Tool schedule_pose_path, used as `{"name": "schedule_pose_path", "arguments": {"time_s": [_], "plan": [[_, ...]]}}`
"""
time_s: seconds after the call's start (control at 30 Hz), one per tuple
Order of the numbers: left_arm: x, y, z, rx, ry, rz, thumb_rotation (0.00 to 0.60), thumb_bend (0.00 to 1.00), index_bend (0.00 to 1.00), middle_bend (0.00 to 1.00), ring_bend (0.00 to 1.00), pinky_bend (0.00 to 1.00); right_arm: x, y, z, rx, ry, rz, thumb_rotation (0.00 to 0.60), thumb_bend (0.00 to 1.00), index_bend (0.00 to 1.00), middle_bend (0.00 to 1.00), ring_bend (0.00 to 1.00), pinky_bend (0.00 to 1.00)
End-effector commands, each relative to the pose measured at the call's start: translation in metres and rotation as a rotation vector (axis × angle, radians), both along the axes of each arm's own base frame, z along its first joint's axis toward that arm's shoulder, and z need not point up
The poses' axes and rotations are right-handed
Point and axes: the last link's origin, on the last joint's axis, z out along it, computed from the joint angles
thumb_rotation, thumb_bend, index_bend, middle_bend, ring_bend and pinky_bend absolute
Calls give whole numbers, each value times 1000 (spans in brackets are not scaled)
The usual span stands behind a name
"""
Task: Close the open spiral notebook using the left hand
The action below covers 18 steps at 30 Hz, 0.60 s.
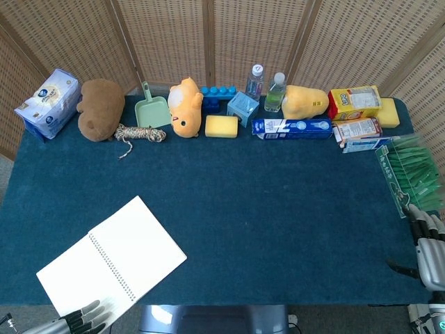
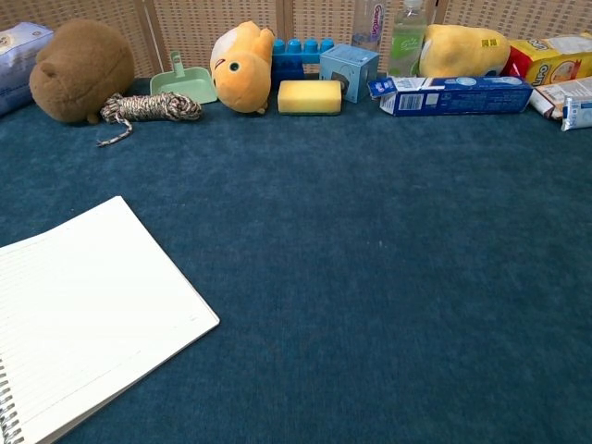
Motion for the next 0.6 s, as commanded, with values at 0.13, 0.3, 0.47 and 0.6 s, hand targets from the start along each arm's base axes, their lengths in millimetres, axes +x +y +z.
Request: {"name": "schedule_pose_path", "arguments": {"time_s": [0.13,0.3,0.47,0.6], "plan": [[-1,-7,0,16,-8,-22,600,159,0,0,0,0,4,-2,-5,16,4,15,600,0,0,0,0,22],[-4,-20,-4,77,-6,-11,600,158,0,0,0,0,8,-6,-8,24,1,31,600,0,0,0,0,21],[-7,-23,-2,126,-8,8,600,156,0,0,0,0,10,-11,-12,36,-5,38,600,0,0,0,0,22],[-9,-24,-1,153,2,5,600,157,0,0,0,0,12,-13,-14,42,-4,46,600,0,0,0,0,22]]}}
